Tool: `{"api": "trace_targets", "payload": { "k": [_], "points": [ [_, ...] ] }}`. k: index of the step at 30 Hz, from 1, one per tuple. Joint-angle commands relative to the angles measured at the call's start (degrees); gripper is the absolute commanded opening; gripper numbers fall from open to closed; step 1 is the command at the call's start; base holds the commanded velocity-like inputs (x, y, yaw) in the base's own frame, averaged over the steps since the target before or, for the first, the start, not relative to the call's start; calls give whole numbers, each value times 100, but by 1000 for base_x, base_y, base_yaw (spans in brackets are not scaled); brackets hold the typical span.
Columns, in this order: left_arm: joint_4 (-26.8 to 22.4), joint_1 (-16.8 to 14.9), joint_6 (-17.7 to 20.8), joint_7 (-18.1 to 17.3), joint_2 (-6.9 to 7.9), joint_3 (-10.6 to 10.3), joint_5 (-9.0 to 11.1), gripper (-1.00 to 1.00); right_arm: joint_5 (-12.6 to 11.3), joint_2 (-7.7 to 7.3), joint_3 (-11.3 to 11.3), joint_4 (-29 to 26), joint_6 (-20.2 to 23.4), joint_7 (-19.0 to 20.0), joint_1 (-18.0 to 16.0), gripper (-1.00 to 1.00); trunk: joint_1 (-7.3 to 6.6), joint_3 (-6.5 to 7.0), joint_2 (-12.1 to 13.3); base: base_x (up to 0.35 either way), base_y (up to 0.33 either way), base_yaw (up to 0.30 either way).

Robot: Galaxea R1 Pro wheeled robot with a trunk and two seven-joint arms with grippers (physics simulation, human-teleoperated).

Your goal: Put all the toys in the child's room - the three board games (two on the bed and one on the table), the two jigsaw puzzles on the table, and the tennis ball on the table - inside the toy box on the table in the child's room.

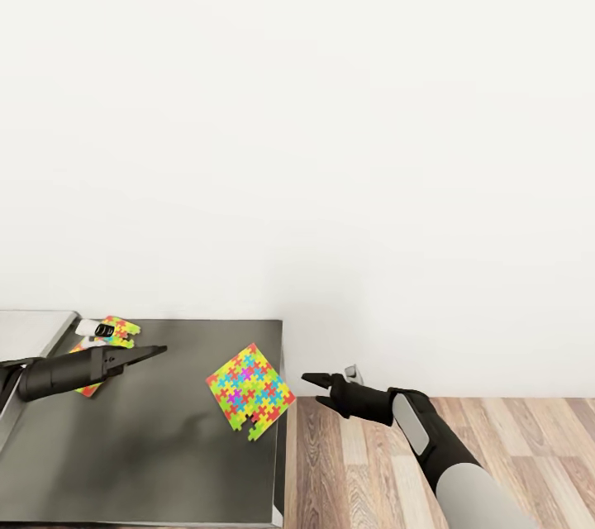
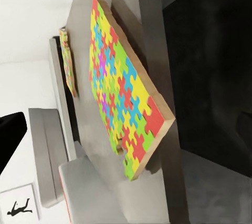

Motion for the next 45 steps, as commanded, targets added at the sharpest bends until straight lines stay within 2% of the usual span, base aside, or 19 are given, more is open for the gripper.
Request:
{"api": "trace_targets", "payload": {
  "k": [1, 28, 45],
  "points": [
    [0, -3, 61, -22, 2, -2, -2, 100, 15, 11, -29, 0, 25, 15, -3, 100, 23, -25, -47, 0, 0, 0],
    [0, 2, 61, -22, 2, -10, -3, 100, 36, 38, -24, 0, 0, 15, -3, 100, 616, -509, -1130, 0, 0, 0],
    [4, 3, 61, -22, -6, -11, -3, 100, 50, 40, -4, 0, -2, 15, -3, 100, 616, -509, -1130, 0, 1, 0]
  ]
}}
